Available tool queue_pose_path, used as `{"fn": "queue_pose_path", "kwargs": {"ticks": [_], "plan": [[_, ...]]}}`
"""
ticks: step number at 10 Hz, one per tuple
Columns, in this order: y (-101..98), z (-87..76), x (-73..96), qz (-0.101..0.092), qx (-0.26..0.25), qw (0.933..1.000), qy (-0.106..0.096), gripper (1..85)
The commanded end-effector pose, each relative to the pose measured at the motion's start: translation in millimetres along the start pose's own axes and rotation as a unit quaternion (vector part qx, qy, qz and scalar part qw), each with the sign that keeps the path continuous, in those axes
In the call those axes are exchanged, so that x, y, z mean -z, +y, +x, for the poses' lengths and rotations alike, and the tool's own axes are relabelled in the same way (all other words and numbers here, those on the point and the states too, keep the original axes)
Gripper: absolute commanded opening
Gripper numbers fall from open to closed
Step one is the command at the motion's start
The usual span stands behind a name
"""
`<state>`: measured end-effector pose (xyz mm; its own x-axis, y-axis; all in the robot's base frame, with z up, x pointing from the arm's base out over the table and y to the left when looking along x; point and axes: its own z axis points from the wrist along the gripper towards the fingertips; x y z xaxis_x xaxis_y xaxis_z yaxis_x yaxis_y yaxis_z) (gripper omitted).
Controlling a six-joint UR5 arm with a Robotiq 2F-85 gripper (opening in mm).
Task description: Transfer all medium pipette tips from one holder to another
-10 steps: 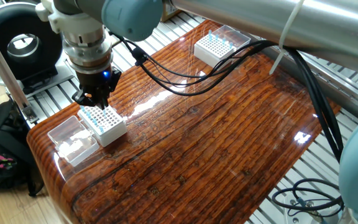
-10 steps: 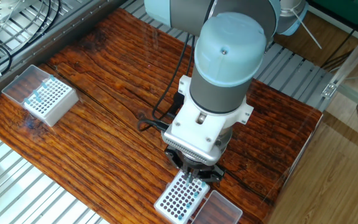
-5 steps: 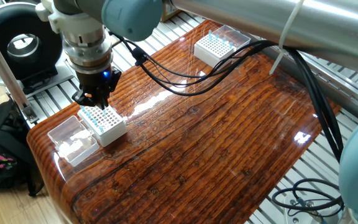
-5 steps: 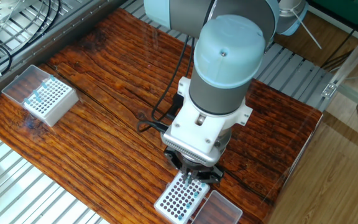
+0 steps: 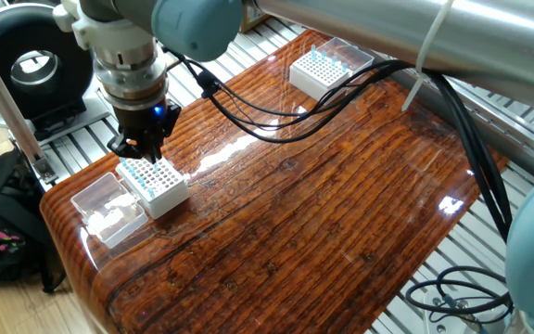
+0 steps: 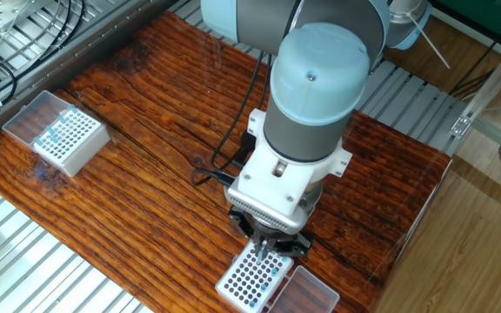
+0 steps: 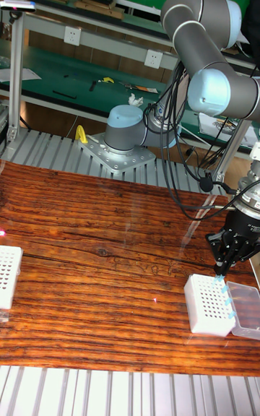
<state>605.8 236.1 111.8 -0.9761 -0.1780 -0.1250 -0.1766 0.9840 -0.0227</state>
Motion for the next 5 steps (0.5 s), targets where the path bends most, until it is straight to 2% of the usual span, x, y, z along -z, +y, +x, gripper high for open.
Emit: {"fn": "queue_pose_path", "kwargs": {"ticks": [1,3,5], "plan": [[0.3,-0.2,0.2,-0.003,-0.001,1.0000,0.001,1.3],[2.7,2.9,0.1,-0.007,0.003,0.9999,0.008,1.3],[12.5,4.0,0.3,-0.025,0.012,0.9996,0.009,22.3]]}}
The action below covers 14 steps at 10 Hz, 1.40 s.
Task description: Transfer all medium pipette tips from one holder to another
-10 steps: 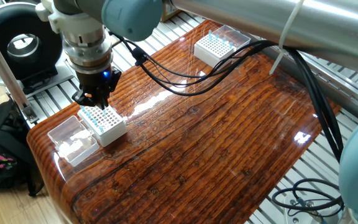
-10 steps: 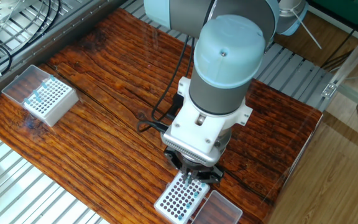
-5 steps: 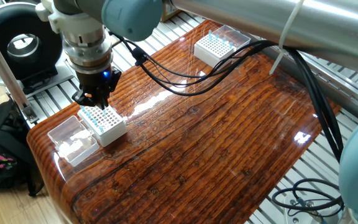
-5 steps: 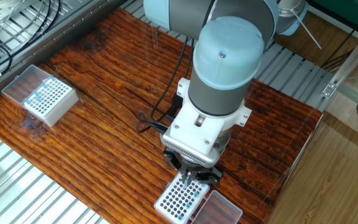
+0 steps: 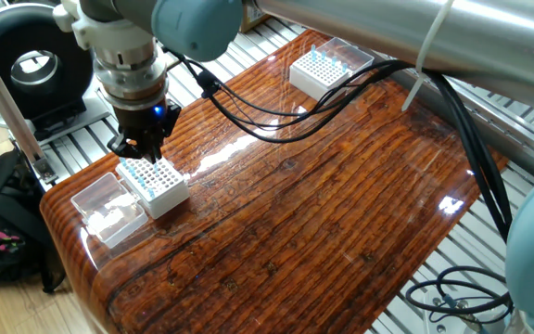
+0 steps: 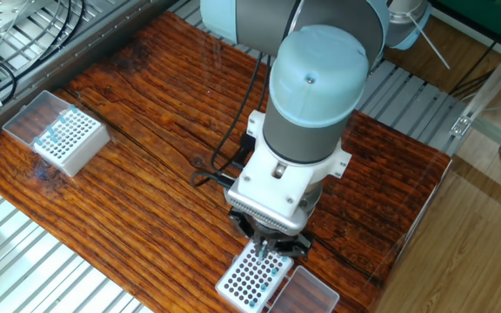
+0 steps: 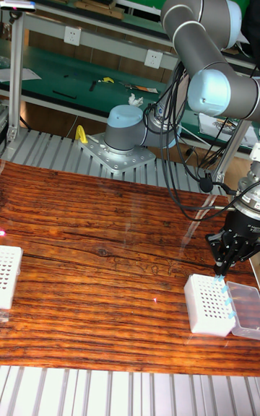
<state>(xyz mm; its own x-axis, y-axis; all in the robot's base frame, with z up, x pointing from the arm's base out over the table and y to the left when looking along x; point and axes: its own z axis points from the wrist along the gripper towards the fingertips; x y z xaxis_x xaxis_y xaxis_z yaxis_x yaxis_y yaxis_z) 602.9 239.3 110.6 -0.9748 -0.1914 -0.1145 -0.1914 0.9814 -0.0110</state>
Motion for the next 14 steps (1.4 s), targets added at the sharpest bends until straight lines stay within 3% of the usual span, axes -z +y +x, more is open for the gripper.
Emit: {"fn": "queue_pose_path", "kwargs": {"ticks": [1,3,8,10,14], "plan": [[9.0,1.5,0.7,-0.019,0.008,0.9998,0.003,25.3],[8.3,2.0,0.1,-0.017,0.013,0.9998,0.004,32.0],[-7.2,4.1,13.0,-0.012,0.023,0.9996,0.014,31.0],[-37.3,6.2,18.2,-0.019,0.040,0.9989,0.016,26.3],[-136.9,11.3,14.9,-0.003,0.118,0.9929,0.016,25.3]]}}
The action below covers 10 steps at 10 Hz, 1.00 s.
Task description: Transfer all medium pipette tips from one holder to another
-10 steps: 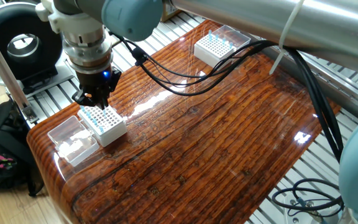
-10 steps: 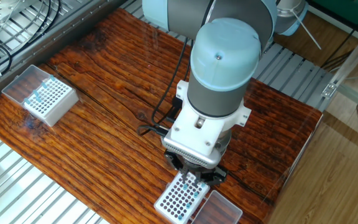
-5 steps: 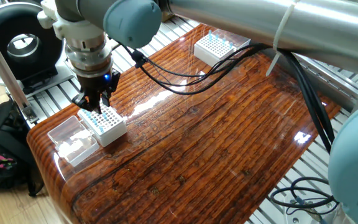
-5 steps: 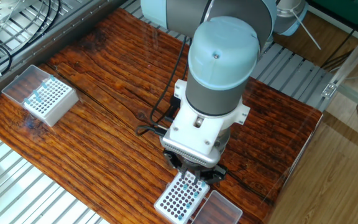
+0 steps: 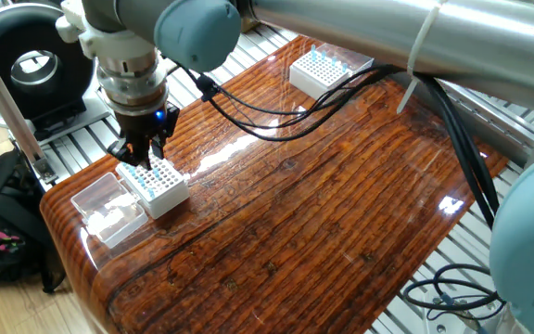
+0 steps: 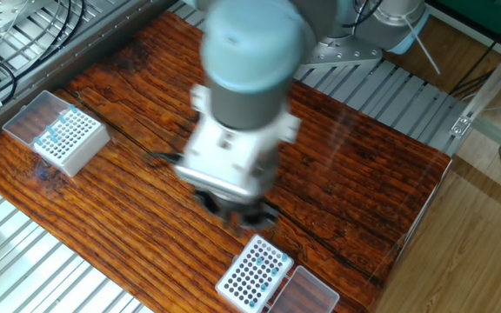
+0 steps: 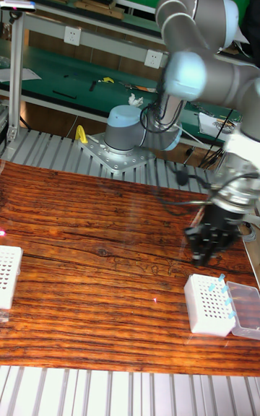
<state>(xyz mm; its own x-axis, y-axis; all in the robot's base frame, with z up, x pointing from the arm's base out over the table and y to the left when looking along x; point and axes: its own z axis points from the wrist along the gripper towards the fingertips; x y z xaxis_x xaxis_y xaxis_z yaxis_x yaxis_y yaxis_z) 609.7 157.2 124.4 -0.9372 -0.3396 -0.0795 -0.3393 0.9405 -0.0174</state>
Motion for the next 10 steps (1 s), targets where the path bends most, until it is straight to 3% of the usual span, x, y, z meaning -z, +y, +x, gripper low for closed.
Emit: {"fn": "queue_pose_path", "kwargs": {"ticks": [1,3,4,6,7,8,10], "plan": [[-69.9,14.4,-0.3,0.004,0.056,0.9984,-0.002,25.3],[-71.7,15.7,-1.4,-0.004,0.050,0.9987,-0.003,30.0],[-69.5,16.9,-1.4,-0.008,0.021,0.9997,-0.001,30.0],[-79.1,15.7,-1.3,0.010,-0.070,0.9975,-0.003,26.0],[-74.1,18.9,-1.4,0.001,-0.100,0.9950,0.003,25.3],[-69.8,19.0,-1.4,-0.007,-0.110,0.9939,0.004,25.3],[-78.1,20.5,-3.0,-0.003,-0.101,0.9949,0.006,25.3]]}}
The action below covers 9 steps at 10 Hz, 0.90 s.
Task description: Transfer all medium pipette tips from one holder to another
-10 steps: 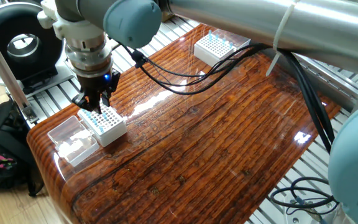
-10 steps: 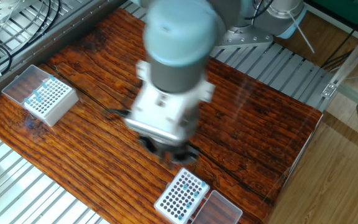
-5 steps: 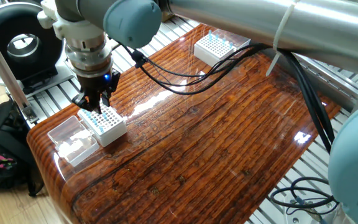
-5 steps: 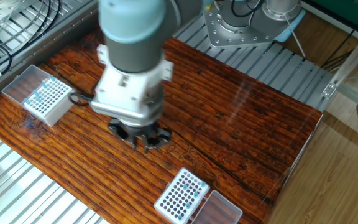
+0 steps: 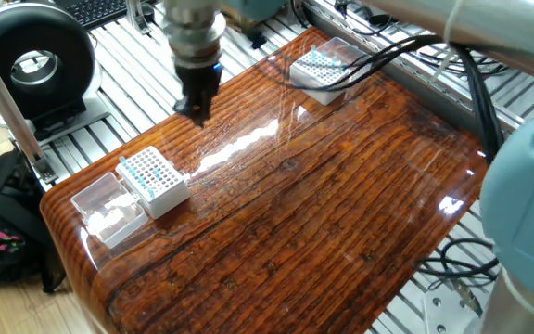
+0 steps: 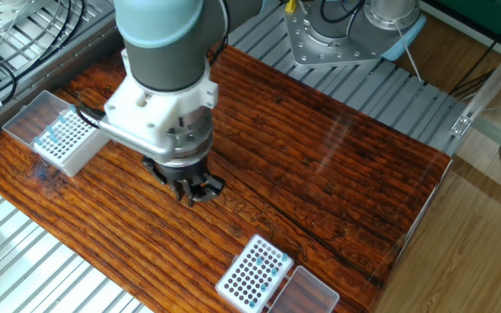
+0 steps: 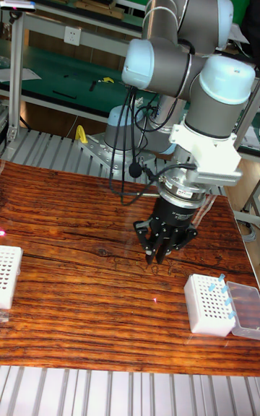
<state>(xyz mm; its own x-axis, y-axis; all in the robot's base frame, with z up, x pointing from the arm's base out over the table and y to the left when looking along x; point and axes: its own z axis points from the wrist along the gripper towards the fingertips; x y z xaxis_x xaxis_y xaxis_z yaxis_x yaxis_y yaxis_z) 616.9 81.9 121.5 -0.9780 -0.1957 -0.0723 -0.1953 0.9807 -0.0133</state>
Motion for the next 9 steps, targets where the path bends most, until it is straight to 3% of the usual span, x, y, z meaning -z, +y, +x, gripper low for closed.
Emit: {"fn": "queue_pose_path", "kwargs": {"ticks": [1,5,7,9], "plan": [[-29.1,-3.5,-3.6,-0.008,-0.016,0.9998,0.000,25.7],[-133.5,-14.5,-8.7,0.017,0.032,0.9993,0.000,26.3],[-168.5,-7.7,-18.3,0.020,0.058,0.9981,-0.007,27.0],[-196.3,-0.2,-17.1,0.022,0.085,0.9961,-0.004,27.3]]}}
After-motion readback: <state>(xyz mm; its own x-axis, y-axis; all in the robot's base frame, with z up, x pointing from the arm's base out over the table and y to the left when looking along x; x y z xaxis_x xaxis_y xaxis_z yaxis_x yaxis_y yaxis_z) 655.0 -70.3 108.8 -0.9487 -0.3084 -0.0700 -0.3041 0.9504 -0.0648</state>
